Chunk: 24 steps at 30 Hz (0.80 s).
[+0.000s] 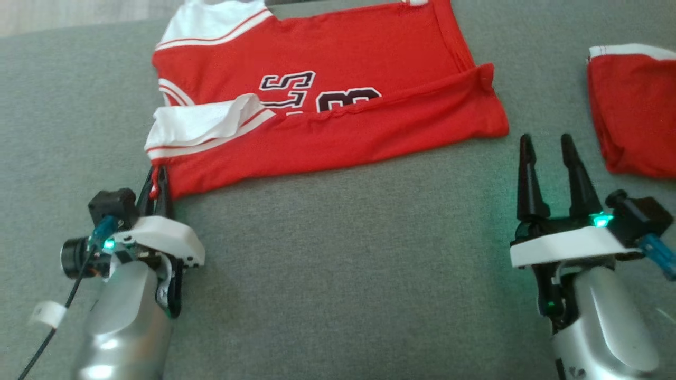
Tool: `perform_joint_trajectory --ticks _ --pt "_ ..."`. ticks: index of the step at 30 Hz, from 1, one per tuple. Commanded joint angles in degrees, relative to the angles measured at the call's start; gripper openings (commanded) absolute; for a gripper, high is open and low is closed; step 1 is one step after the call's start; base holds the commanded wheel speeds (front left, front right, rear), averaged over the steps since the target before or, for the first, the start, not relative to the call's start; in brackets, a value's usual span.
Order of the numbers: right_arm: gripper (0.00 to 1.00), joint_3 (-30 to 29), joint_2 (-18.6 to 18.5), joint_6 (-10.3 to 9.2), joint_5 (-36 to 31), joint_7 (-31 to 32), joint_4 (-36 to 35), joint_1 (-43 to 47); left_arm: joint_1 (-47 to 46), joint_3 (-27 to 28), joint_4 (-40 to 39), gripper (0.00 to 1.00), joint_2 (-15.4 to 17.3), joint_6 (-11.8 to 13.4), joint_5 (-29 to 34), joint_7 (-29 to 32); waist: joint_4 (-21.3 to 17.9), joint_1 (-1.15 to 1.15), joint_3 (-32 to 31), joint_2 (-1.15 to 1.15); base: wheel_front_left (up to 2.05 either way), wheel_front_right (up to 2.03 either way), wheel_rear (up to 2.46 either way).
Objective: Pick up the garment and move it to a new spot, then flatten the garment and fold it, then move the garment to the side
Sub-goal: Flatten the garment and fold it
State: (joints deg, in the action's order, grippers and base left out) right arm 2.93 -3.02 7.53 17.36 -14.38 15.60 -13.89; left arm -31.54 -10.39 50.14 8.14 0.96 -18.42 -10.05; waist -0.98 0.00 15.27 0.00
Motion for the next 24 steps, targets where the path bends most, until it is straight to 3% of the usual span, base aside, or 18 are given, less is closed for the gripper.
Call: perform_joint_trajectory --ticks 1,11,24 --pt "1.0 1.1 0.1 -0.04 -1.2 -0.6 0.1 -2.2 -0.7 1.5 -2.9 0.0 1.2 -0.3 -0.6 -1.9 0.7 0.0 -0.7 0.0 0.0 0.0 0.0" --pt "1.0 -2.4 0.1 -0.04 -5.8 7.6 13.9 -12.0 -1.0 1.1 -16.1 0.0 -0.1 -1.3 0.4 -4.8 2.8 0.0 0.6 0.0 0.0 0.0 0.0" --pt "1.0 -5.2 0.1 -0.04 -11.4 14.7 33.0 -24.1 -0.7 -0.8 -19.1 0.0 -1.0 -1.6 1.2 -4.9 4.8 0.0 2.4 0.0 0.0 0.0 0.0"
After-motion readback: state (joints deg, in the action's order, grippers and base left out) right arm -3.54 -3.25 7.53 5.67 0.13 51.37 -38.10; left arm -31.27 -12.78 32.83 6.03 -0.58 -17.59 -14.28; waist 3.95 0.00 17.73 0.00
